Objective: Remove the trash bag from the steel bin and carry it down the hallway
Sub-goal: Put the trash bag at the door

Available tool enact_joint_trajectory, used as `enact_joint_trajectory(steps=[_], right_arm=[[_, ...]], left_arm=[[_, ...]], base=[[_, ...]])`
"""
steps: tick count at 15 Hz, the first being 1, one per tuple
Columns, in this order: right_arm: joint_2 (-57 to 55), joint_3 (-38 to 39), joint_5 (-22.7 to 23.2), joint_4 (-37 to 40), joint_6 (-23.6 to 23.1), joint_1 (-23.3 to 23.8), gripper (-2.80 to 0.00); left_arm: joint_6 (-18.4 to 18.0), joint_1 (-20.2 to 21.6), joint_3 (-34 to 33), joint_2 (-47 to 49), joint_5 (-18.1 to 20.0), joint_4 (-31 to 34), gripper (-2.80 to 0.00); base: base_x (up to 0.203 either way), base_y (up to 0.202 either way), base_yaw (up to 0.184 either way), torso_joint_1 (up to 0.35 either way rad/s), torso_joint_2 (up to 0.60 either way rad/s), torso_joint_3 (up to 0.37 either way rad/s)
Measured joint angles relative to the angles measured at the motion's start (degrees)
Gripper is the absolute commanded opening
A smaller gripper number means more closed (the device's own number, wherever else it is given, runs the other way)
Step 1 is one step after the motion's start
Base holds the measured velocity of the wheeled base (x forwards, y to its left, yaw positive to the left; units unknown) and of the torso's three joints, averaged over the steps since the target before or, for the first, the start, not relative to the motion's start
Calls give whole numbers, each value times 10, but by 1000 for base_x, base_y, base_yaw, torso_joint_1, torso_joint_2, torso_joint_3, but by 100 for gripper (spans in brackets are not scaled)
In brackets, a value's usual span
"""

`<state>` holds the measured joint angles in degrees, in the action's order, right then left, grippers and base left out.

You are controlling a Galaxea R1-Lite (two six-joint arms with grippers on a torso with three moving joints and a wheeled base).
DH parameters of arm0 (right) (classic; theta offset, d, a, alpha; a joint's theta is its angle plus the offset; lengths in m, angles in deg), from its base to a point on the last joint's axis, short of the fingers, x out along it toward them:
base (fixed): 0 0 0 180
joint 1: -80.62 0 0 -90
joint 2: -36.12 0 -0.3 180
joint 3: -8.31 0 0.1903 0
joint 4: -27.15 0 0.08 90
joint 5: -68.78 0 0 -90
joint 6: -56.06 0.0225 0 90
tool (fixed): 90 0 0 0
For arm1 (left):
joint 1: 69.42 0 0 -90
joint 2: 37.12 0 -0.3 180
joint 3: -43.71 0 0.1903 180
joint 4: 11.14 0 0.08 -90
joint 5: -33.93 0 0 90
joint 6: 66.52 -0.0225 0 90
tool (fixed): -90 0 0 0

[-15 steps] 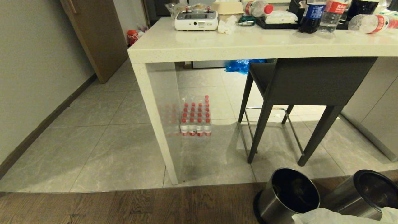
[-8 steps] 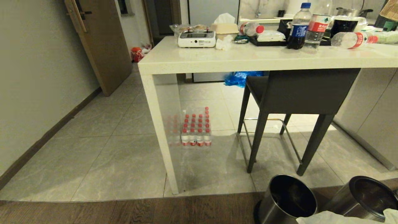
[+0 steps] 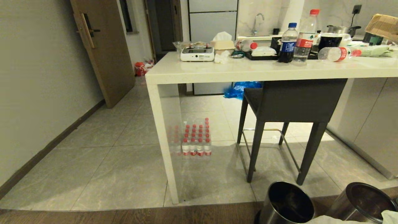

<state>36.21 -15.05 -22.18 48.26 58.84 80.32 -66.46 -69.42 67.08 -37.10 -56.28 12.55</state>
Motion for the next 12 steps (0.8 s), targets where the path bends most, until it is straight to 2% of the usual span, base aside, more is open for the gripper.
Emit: enact_joint_trajectory(steps=[9, 12], right_arm=[[0, 0, 0, -1, 0, -1, -280], [0, 0, 0, 0, 0, 0, -280]], left_arm=[[3, 0, 0, 0, -1, 0, -280], [4, 0, 0, 0, -1, 0, -280]], base=[[0, 0, 0, 0, 0, 0], [2, 154, -3, 2, -1, 1]])
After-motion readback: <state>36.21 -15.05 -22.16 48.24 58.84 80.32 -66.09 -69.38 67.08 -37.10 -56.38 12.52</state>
